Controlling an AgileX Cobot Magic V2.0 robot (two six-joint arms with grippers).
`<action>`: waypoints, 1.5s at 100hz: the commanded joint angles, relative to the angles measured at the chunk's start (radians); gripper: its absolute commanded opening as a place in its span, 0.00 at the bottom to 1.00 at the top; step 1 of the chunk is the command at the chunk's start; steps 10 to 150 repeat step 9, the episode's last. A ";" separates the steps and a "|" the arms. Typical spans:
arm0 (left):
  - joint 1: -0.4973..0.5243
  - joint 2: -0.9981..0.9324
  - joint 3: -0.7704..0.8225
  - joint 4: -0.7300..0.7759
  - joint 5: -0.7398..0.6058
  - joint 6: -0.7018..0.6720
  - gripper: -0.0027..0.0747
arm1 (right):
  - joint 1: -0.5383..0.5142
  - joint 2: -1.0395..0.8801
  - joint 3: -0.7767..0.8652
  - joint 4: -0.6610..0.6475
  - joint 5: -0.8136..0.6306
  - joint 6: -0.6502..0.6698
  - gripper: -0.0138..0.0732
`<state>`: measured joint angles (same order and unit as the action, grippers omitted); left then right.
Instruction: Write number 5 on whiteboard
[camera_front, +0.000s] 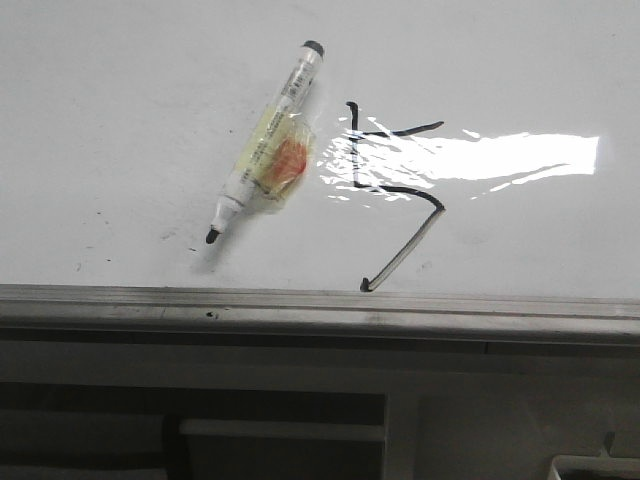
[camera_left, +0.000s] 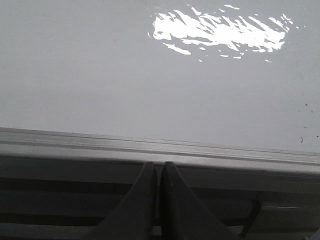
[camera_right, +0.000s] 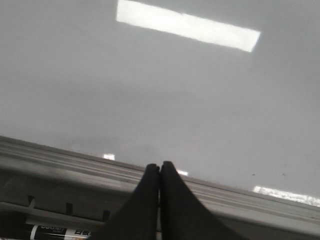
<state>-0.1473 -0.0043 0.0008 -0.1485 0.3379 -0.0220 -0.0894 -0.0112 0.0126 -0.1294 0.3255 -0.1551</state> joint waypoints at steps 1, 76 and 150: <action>-0.002 -0.027 0.023 -0.012 -0.042 -0.012 0.01 | -0.005 -0.016 0.021 -0.002 -0.024 0.004 0.11; -0.002 -0.027 0.023 -0.012 -0.042 -0.012 0.01 | -0.005 -0.016 0.021 -0.002 -0.024 0.004 0.11; -0.002 -0.027 0.023 -0.012 -0.042 -0.012 0.01 | -0.005 -0.016 0.021 -0.002 -0.024 0.004 0.11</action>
